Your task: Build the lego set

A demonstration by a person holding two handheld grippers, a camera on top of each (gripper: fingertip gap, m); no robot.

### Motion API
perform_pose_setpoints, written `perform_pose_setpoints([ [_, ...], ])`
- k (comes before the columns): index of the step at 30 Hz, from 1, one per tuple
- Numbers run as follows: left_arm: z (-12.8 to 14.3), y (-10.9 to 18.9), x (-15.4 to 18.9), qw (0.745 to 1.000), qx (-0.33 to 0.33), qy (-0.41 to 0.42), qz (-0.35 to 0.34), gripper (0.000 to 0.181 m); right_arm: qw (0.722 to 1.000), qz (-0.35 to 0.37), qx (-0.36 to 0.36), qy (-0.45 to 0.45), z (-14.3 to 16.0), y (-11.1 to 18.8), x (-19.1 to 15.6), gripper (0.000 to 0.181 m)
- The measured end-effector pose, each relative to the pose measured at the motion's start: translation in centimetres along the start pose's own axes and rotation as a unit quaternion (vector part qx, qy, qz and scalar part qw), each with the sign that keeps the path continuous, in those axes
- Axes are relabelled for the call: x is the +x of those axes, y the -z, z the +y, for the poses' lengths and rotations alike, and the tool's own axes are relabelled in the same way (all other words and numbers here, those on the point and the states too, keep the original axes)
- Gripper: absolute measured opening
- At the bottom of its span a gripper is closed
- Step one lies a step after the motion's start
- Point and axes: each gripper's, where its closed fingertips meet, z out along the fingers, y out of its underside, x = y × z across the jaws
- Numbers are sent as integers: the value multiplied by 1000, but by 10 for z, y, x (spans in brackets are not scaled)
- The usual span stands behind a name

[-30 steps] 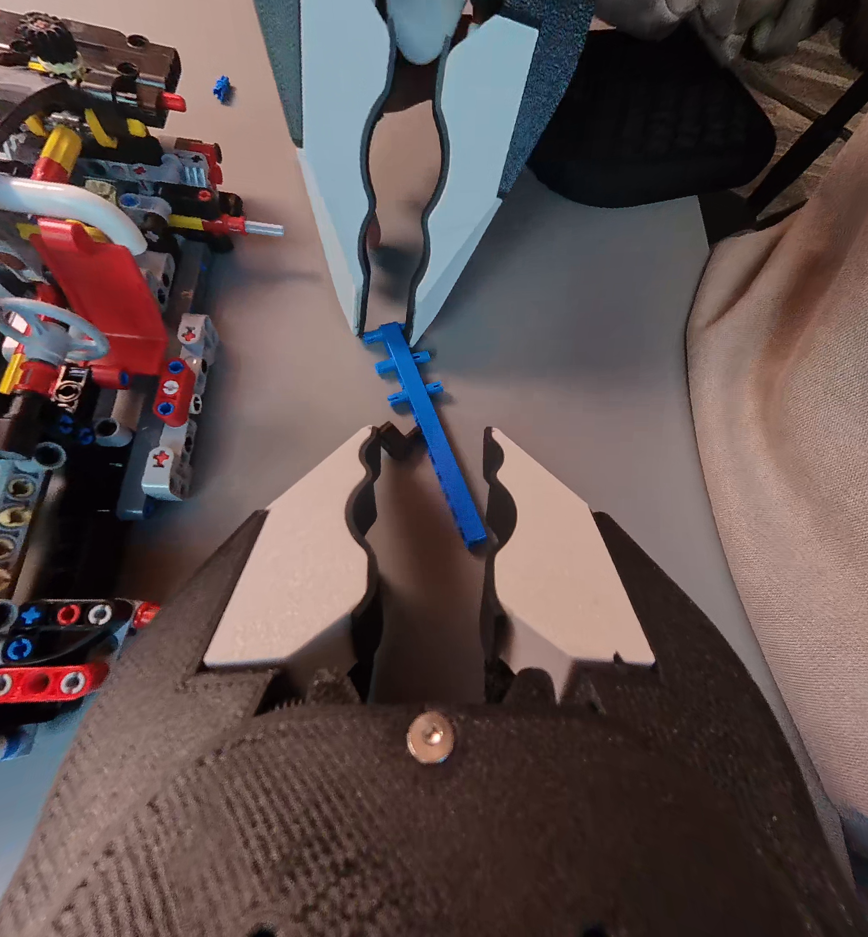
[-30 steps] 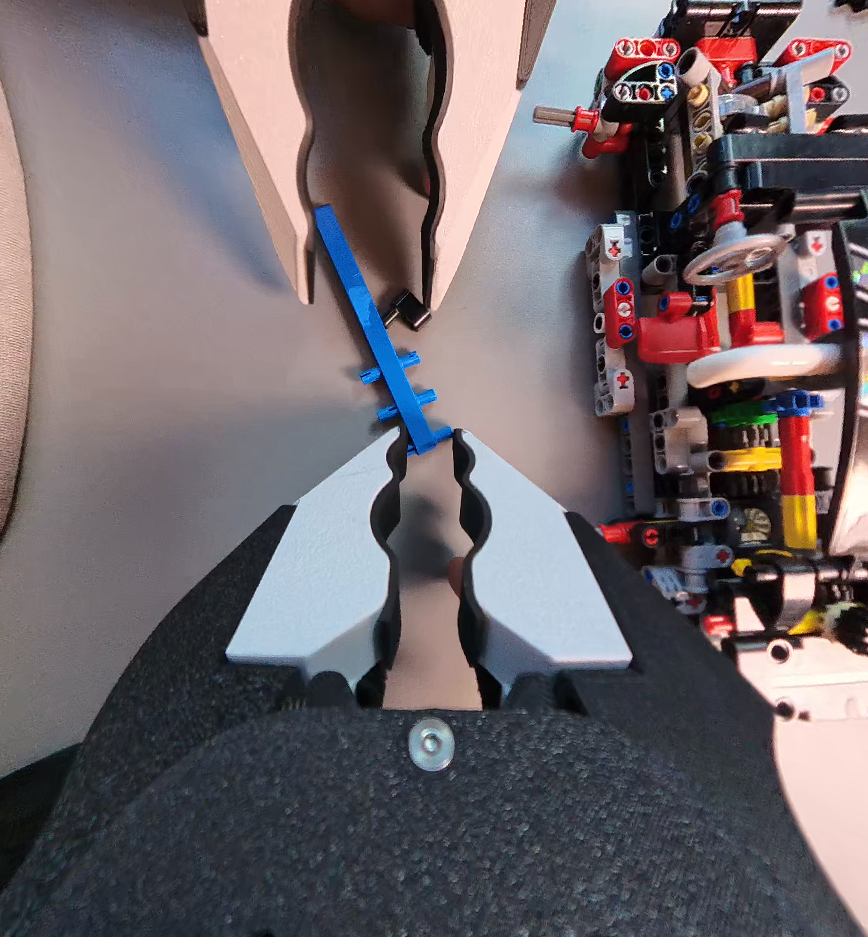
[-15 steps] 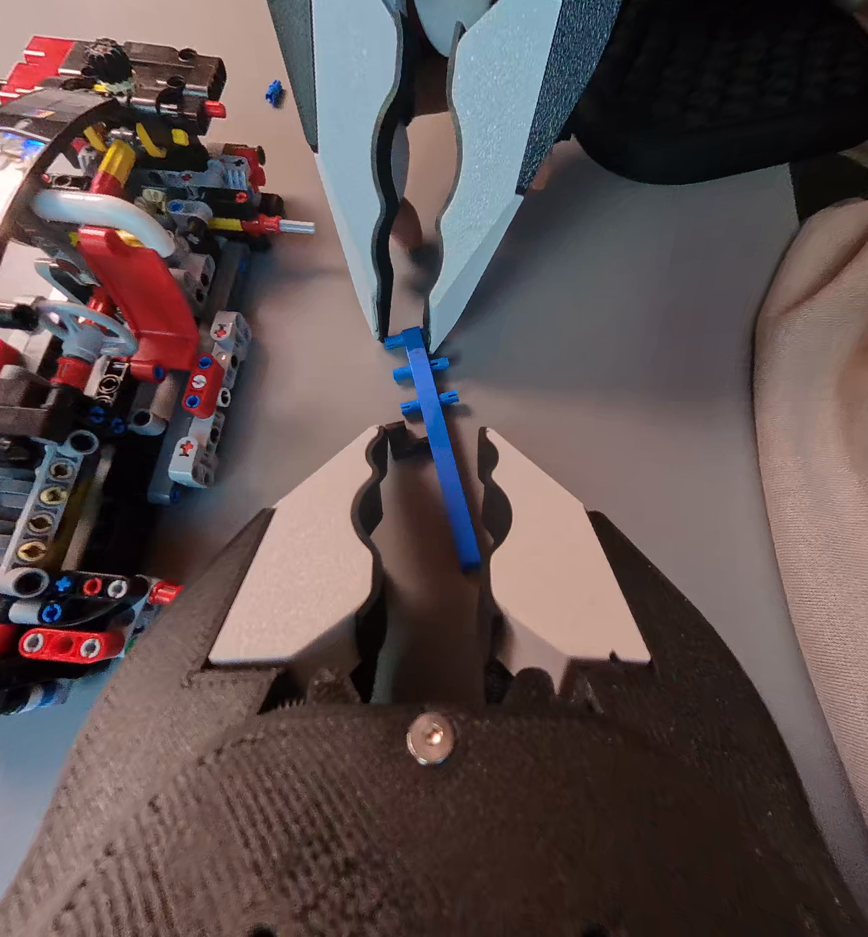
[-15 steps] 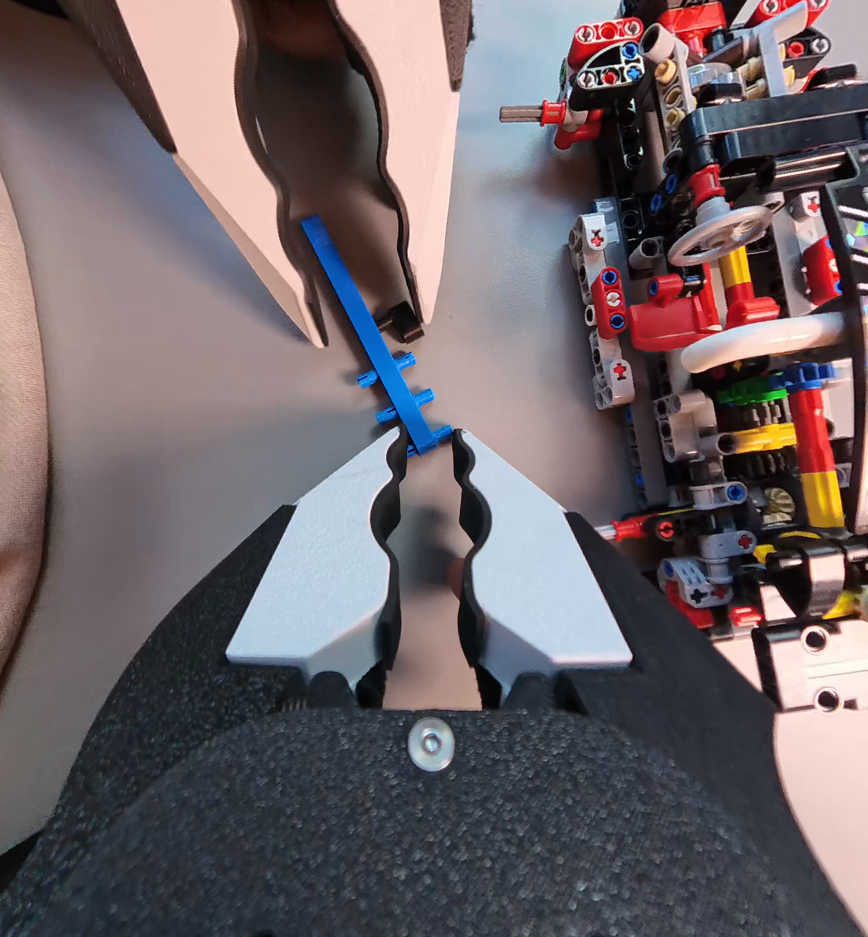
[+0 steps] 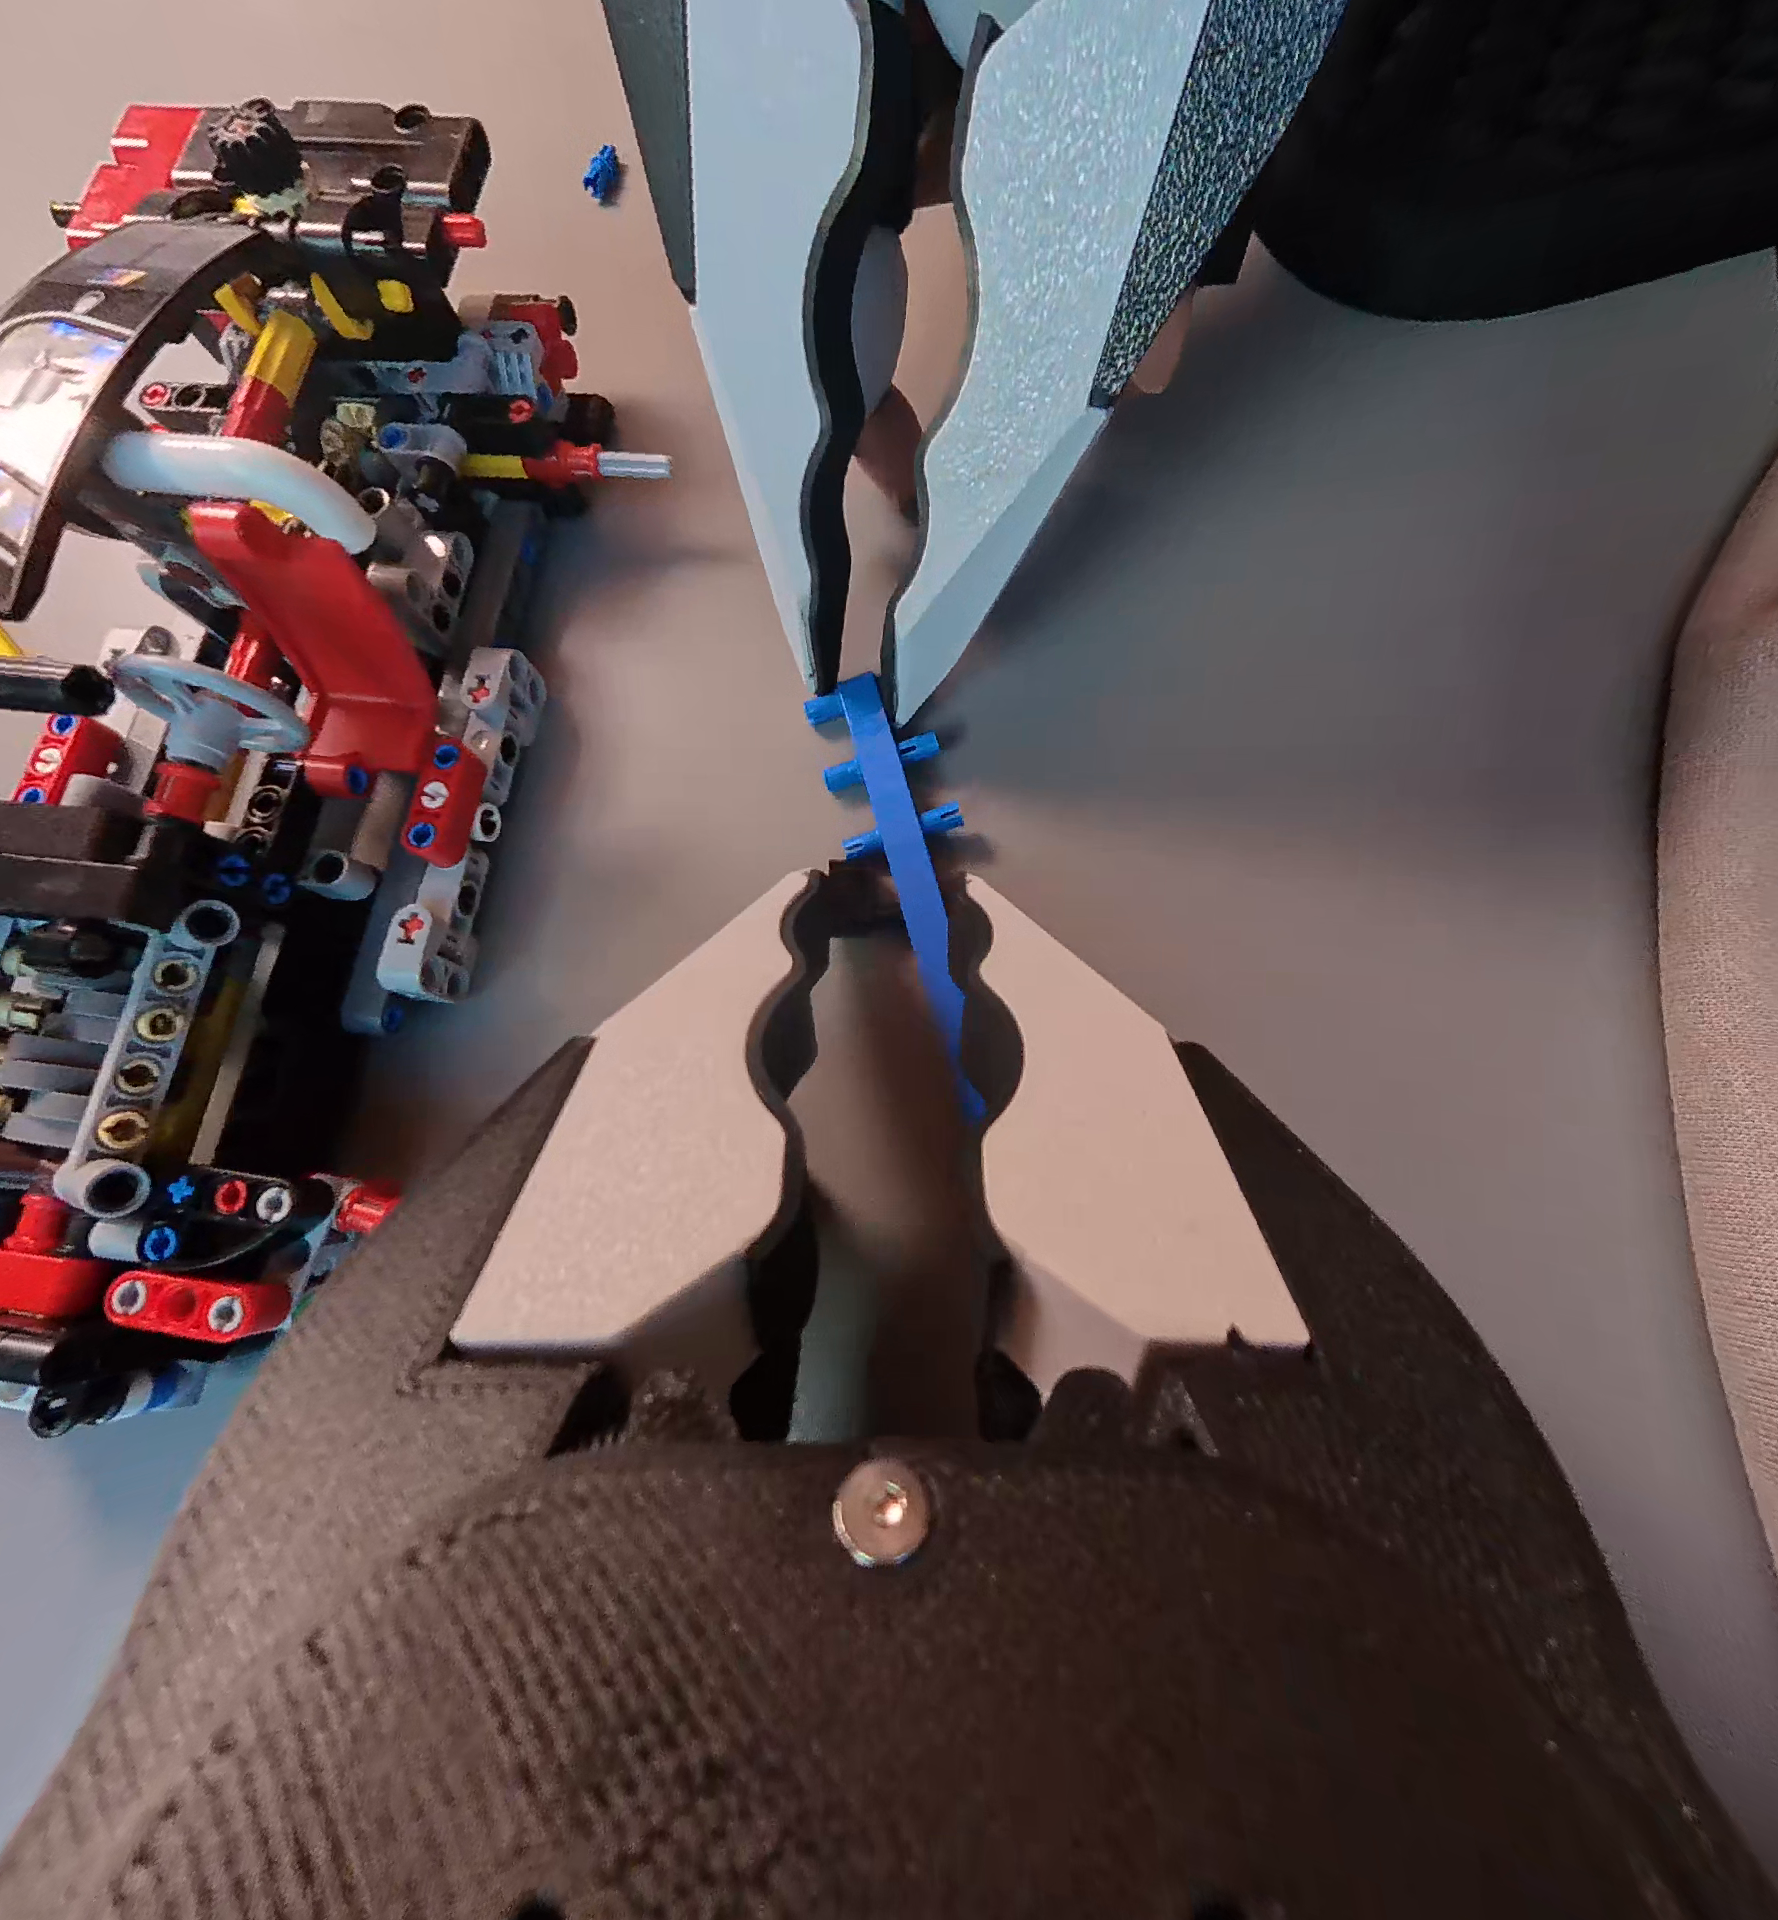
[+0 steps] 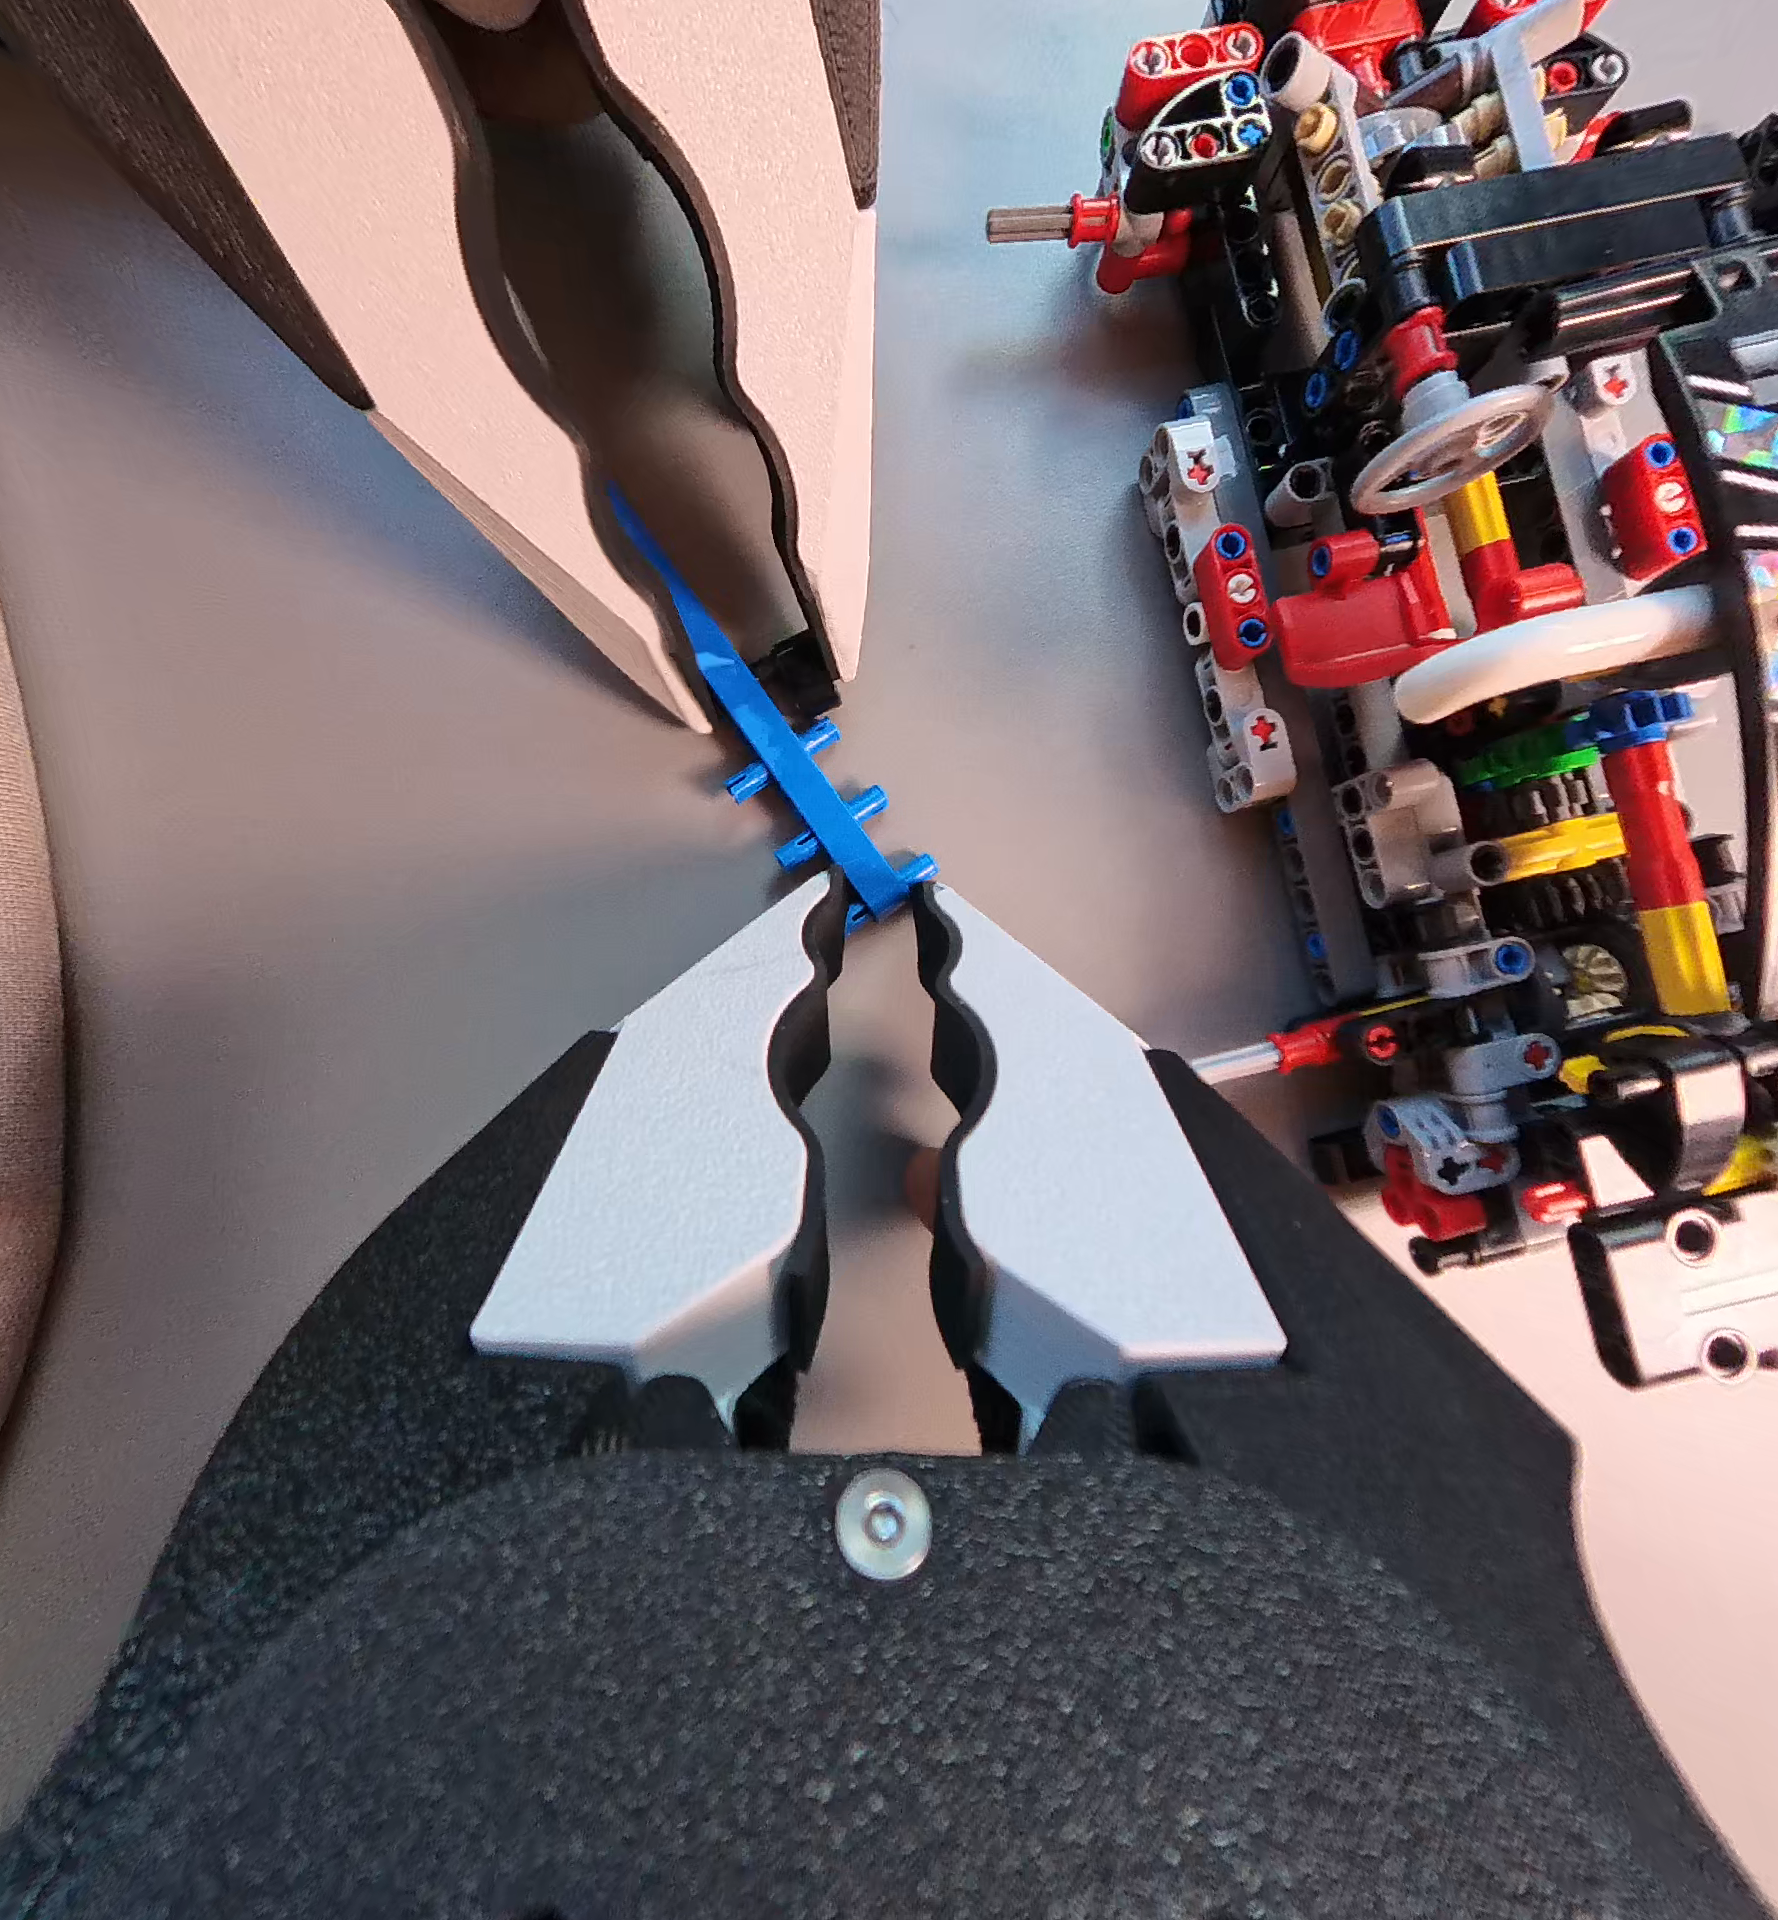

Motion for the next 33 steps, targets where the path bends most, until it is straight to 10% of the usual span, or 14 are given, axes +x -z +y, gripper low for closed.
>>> perform_pose_setpoints([
  [14, -5, 1, 12, 999, 20, -7, 41, 19, 994, -34, 13, 105, 5, 6, -12, 26],
  [33, 4, 4, 18, 999, -32, 8, 44, 24, 999, -5, 9, 33, 4, 4, -21, 20],
])
